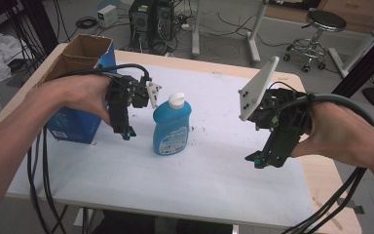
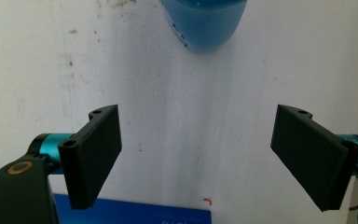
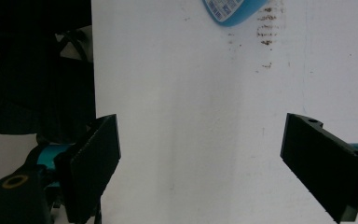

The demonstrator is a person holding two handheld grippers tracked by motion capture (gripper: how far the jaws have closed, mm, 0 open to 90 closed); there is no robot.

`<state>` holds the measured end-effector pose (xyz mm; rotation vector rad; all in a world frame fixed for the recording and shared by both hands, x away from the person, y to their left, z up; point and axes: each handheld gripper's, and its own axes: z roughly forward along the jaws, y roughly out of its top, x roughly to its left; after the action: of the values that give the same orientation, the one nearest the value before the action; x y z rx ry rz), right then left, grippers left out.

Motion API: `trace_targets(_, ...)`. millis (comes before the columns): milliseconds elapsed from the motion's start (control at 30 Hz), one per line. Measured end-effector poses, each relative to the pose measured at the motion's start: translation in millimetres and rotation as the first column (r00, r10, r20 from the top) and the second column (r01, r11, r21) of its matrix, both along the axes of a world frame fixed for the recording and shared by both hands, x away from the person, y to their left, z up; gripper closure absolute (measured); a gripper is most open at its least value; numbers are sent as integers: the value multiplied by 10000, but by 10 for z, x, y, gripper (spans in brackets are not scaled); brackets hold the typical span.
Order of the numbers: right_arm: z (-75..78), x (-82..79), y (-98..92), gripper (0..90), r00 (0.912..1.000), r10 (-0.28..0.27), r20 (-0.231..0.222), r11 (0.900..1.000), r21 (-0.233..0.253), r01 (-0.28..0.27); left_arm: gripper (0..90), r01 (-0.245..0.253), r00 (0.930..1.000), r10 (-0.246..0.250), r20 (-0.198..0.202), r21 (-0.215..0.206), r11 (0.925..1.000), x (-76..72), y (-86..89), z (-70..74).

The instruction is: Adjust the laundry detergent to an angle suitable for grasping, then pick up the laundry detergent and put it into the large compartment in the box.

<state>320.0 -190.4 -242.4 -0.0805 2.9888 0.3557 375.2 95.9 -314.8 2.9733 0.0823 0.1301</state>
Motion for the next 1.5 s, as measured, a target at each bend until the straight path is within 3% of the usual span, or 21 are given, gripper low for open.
trace_targets(600, 5, -5, -42, 111, 9999, -142, 81, 9997, 201, 140, 162, -290, 9996, 290, 7, -270, 9992, -10, 23, 48)
trace_targets(1300, 2, 4, 3, 111, 9998, -28, 210, 10000, -2, 29, 162, -397, 9992, 396, -35, -402, 9984, -66, 35, 95)
trace_targets(1500, 15, 4, -11, 111, 9997, -82, 209, 10000, -7, 82, 162, -1178, 9930, 1182, 10, -753, 9902, -56, 29, 137)
